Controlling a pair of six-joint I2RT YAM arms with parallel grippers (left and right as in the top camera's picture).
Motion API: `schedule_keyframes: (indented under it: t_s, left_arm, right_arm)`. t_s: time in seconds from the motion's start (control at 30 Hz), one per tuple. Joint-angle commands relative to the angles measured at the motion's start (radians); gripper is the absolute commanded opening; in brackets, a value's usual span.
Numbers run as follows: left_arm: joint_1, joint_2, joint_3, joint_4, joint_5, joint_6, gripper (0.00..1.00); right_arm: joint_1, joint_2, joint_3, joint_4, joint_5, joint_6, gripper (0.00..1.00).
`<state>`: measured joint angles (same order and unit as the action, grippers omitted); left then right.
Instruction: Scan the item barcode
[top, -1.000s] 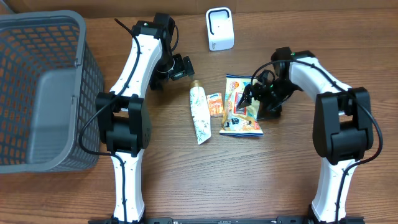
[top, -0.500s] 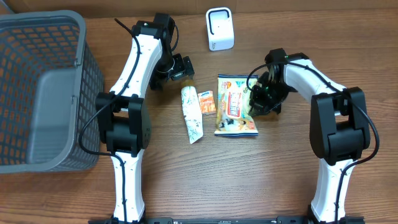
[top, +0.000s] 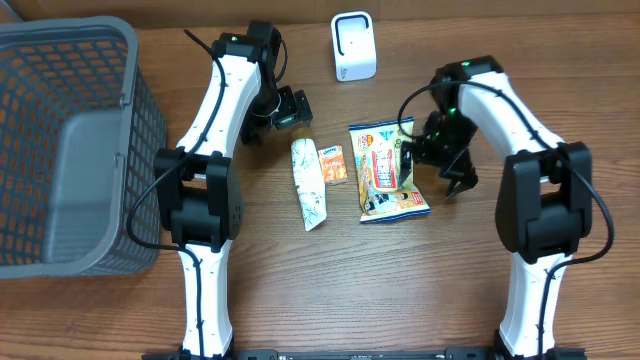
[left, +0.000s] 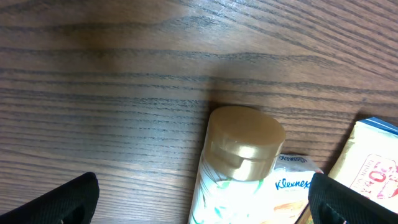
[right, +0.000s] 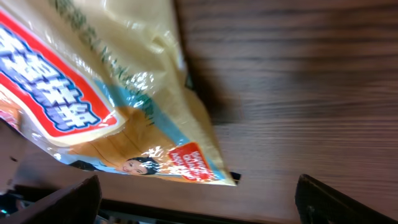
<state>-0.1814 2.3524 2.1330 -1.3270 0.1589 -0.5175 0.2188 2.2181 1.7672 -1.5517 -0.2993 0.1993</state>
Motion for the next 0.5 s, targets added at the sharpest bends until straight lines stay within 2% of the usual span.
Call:
schedule_keyframes:
  t_s: [0.0,0.3,0.47]
  left_arm:
    - [0.004,-0.018,-0.004,0.0,-0.013,-0.002,1.0]
    - [0.004,-0.018,-0.004,0.0,-0.013,-0.002,1.0]
    - [0.004,-0.018,-0.004,0.0,-0.013,-0.002,1.0]
  right_arm:
    - [0.046,0.003,-0.034,0.029,-0.043,-0.026,1.0]
    - [0.1,0.003,-0.102,0.223,-0.14,0.018,1.0]
    - [0.103,0.003,-0.168,0.38,-0.147,0.135,0.99]
